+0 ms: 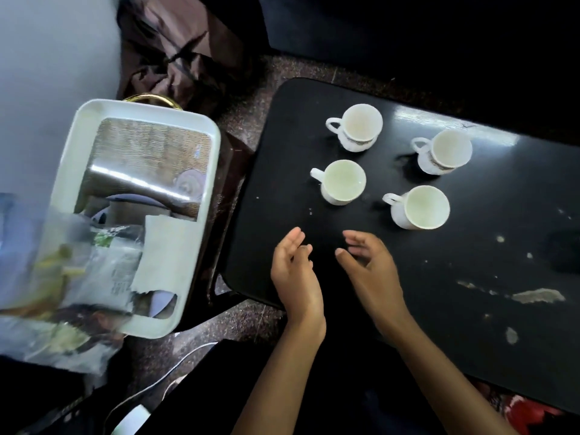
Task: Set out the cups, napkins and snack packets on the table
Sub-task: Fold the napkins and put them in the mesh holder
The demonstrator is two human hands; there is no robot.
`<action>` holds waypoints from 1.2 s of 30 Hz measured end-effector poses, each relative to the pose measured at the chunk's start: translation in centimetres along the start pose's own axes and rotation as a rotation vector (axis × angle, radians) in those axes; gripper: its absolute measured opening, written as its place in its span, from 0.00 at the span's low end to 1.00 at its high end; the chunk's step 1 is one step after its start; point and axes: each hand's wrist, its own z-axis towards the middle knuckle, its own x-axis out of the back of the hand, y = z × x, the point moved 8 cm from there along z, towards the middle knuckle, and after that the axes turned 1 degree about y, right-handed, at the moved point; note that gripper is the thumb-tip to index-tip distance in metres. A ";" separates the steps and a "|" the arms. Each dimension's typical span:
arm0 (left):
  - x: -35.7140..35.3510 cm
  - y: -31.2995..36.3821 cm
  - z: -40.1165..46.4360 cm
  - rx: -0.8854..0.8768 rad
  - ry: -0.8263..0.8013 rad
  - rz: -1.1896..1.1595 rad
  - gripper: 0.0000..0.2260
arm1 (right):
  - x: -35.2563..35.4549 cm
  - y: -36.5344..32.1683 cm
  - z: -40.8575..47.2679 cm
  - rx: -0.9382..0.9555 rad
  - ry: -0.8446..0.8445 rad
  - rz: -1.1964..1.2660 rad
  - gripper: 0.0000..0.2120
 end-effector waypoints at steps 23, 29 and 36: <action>18.2 4.8 6.3 -0.146 0.312 -0.061 0.16 | -21.7 -12.0 -2.0 0.566 -0.126 -0.854 0.17; 17.8 4.5 7.2 -0.122 0.256 -0.002 0.16 | -22.5 -11.9 -1.9 0.528 -0.065 -0.997 0.17; 18.1 4.5 7.5 -0.116 0.246 0.000 0.14 | -23.1 -11.6 -1.7 0.417 -0.065 -0.963 0.12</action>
